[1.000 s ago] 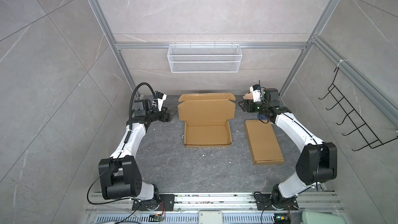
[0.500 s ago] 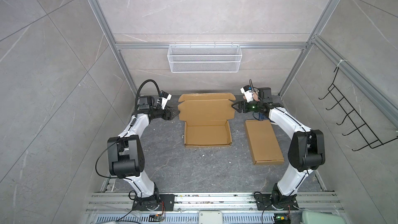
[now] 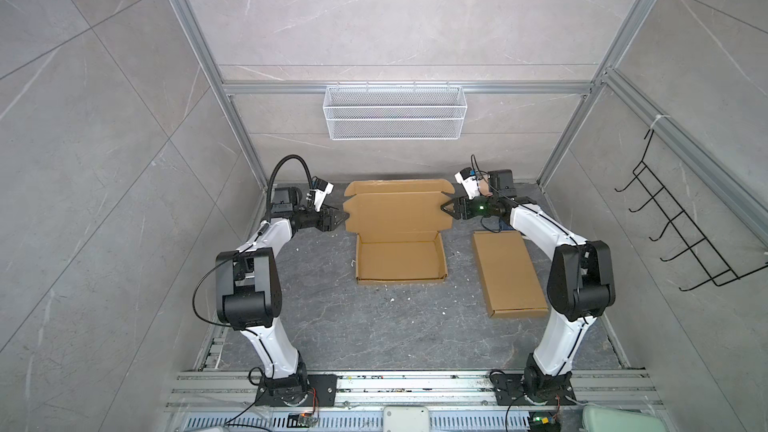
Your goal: Fold the paper box
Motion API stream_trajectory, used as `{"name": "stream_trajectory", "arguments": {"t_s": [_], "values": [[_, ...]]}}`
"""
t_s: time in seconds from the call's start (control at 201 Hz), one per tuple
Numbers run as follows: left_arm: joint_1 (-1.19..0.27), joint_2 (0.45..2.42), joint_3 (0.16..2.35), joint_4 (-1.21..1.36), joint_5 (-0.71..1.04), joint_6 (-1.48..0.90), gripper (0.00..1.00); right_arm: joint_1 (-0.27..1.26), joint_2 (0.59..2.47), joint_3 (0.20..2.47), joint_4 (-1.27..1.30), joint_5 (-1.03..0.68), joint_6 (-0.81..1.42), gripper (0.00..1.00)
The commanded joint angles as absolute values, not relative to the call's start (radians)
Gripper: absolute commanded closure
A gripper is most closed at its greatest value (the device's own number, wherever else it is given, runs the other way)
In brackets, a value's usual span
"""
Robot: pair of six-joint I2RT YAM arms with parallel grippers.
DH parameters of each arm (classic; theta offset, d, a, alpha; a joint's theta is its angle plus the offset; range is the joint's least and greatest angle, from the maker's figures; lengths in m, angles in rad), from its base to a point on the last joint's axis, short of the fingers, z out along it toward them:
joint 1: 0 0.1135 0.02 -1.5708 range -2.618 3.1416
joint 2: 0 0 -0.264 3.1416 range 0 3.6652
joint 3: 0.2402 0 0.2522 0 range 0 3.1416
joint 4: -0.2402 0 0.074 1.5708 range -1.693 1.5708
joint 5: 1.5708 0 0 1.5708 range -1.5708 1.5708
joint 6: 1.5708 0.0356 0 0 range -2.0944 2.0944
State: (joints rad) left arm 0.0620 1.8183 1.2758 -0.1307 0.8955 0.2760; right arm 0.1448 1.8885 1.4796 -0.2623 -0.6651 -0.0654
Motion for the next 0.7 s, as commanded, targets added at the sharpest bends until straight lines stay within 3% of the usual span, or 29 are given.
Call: {"name": "stream_trajectory", "arguments": {"t_s": [0.0,0.418,0.523,0.697], "values": [[0.053,1.831,1.322,-0.054,0.94,0.251,0.4,0.149,1.908,1.513,-0.293,-0.688,-0.091,0.42],[0.018,1.87,1.331,-0.056,0.947,0.249,0.5,0.164,1.928,1.552,-0.318,-0.679,-0.095,0.55],[0.015,1.87,1.33,-0.056,0.947,0.247,0.57,0.17,1.93,1.557,-0.324,-0.673,-0.103,0.59],[0.014,1.848,1.315,-0.062,0.936,0.249,0.77,0.184,1.92,1.543,-0.323,-0.649,-0.115,0.66]]}}
